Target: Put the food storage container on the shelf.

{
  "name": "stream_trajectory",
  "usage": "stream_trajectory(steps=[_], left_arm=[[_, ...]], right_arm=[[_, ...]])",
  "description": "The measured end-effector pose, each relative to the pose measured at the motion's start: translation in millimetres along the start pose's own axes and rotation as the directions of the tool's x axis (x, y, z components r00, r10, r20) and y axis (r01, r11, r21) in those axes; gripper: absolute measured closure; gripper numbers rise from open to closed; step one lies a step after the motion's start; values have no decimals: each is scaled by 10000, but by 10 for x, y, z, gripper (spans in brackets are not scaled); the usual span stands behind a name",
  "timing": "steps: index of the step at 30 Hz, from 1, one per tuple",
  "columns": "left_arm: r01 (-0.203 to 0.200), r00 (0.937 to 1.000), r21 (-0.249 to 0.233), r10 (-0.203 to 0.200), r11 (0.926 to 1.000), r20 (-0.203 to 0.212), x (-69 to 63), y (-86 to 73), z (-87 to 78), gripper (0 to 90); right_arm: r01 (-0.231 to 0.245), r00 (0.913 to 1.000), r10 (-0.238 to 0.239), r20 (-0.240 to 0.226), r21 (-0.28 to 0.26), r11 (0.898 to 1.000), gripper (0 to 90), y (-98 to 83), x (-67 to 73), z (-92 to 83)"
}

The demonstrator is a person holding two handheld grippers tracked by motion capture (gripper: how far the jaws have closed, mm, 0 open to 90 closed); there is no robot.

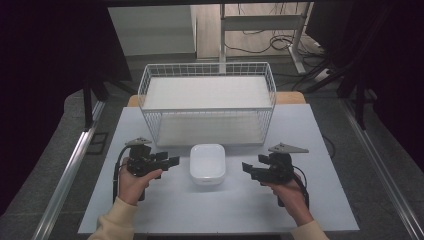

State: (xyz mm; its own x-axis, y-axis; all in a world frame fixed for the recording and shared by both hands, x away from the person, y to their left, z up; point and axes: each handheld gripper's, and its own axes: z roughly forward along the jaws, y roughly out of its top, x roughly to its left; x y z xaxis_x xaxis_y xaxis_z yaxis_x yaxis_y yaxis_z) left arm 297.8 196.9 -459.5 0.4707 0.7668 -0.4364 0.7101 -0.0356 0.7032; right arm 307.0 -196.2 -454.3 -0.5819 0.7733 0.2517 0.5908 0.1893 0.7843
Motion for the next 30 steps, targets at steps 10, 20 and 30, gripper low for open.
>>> stream_trajectory(steps=[10, 20, 30], left_arm=[[704, 9957, 313, -721, 9970, 580, 41, 80, 227, 371], [1002, 9911, 475, -1040, 9938, 836, 116, 78, 443, 375], [1242, 9853, 713, -1315, 9897, 1089, 135, 34, 535, 378]], right_arm=[[-464, 9971, 478, -600, 244, 9986, 296, 213, 91, 253], [-936, 9881, 1040, -1130, 939, 9912, 317, 204, 56, 618], [-1447, 9741, 1633, -1567, 1237, 9817, 370, 155, 70, 775]])
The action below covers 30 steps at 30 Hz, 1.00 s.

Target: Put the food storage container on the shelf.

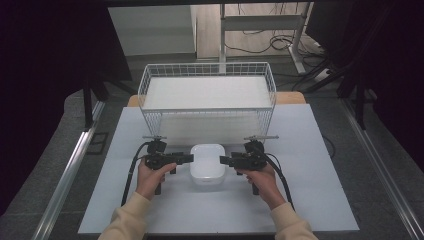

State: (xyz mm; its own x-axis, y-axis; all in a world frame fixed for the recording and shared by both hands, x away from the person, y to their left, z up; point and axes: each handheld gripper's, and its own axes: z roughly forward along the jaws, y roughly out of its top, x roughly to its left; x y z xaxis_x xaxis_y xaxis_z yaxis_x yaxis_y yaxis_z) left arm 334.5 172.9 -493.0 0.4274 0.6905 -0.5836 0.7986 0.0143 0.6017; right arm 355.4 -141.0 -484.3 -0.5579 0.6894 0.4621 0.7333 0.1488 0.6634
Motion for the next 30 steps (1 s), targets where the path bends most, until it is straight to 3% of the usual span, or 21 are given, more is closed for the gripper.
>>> stream_trajectory(steps=[10, 15, 22, 25, 29, 30], left_arm=[[310, 9994, 367, -316, 9988, 149, 35, -42, 103, 388], [425, 9981, 576, -450, 9974, 426, 41, -59, 153, 414], [526, 9956, 813, -585, 9953, 727, 45, -71, 185, 510], [634, 9956, 777, -685, 9950, 645, 41, -75, 186, 530], [1003, 9924, 599, -1042, 9932, 657, 41, -78, 149, 625], [905, 9932, 657, -949, 9937, 667, 44, -79, 141, 632]], right_arm=[[-256, 9994, 265, -202, 404, 9989, 415, -36, -43, 150], [-575, 9967, 600, -539, 482, 9972, 452, -44, -68, 180], [-893, 9922, 937, -821, 552, 9945, 499, -43, -87, 181], [-1031, 9903, 1076, -880, 542, 9932, 542, -41, -101, 168], [-1180, 9883, 1225, -904, 537, 9916, 614, -35, -116, 126], [-1233, 9873, 1277, -944, 515, 9910, 623, -39, -120, 116]])
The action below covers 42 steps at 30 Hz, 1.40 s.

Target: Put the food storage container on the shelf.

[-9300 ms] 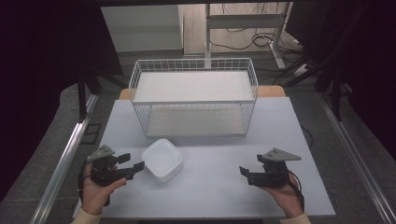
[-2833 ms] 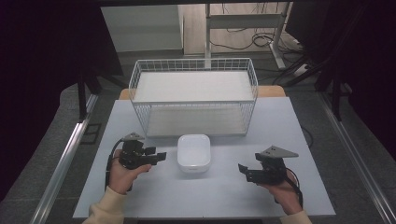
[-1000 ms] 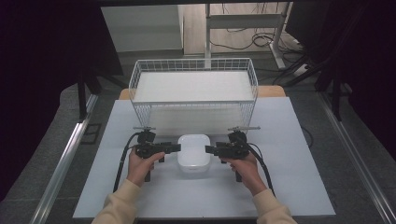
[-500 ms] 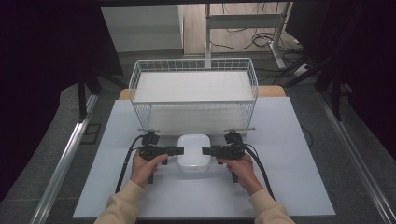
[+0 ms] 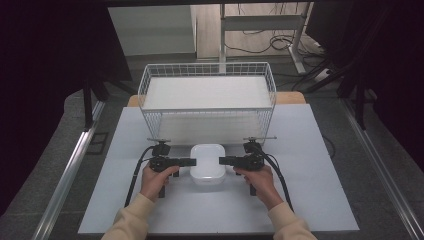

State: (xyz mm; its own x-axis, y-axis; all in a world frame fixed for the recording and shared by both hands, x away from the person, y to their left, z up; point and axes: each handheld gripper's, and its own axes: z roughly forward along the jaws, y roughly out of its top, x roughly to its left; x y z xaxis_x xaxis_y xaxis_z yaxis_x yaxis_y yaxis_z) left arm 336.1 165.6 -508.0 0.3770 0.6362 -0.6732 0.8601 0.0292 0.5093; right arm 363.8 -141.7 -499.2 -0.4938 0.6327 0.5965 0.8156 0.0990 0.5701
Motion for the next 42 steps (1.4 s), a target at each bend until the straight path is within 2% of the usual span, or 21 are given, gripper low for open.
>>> stream_trajectory(steps=[7, 12, 19, 24, 29, 32, 42], left_arm=[[-260, 9996, -78, 259, 9996, -112, -78, -28, -65, 684], [-597, 9976, -240, 588, 9979, -366, -176, -70, -118, 725], [-1035, 9929, -356, 1012, 9940, -623, -254, -104, -186, 772], [-1109, 9922, -348, 1087, 9932, -603, -260, -110, -200, 783], [-1261, 9914, -527, 1239, 9906, -433, -296, -103, -259, 789], [-1419, 9894, -653, 1395, 9877, -411, -340, -103, -309, 790], [-2222, 9745, -1032, 2175, 9695, -553, -520, -79, -485, 793]], right_arm=[[-207, 9997, 206, -141, -56, 9998, 690, -30, 31, -84], [-140, 9999, 141, 81, -186, 9997, 728, -75, 112, -147], [-18, 10000, 18, 3, -327, 9995, 786, -111, 171, -228], [331, 9993, -323, 191, -434, 9985, 792, -122, 221, -246], [483, 9988, -482, 28, -565, 9972, 792, -107, 241, -286], [705, 9975, -705, 26, -679, 9952, 792, -99, 281, -315], [1468, 9891, -1469, 73, -1184, 9821, 792, -62, 473, -460]])
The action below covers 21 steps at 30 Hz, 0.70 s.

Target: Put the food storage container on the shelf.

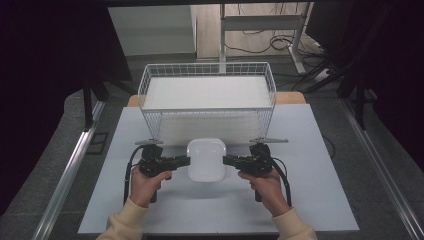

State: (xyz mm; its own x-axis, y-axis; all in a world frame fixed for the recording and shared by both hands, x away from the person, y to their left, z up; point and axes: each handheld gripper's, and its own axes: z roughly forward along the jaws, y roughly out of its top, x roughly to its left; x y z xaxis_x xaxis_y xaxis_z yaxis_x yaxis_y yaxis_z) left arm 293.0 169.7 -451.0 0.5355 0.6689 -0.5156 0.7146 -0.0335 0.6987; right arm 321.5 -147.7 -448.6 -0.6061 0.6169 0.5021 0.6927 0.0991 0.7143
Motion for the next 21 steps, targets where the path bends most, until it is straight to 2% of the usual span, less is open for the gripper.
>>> stream_trajectory(steps=[8, 21], left_arm=[[-319, 9995, -185, 320, 9993, 52, -49, 22, -57, 795], [-765, 9970, -483, 770, 9959, 70, -148, 103, -168, 798]], right_arm=[[446, 9990, -445, 66, -184, 9988, 791, 35, 83, -63], [862, 9962, -857, 119, -438, 9953, 791, 101, 184, -157]])
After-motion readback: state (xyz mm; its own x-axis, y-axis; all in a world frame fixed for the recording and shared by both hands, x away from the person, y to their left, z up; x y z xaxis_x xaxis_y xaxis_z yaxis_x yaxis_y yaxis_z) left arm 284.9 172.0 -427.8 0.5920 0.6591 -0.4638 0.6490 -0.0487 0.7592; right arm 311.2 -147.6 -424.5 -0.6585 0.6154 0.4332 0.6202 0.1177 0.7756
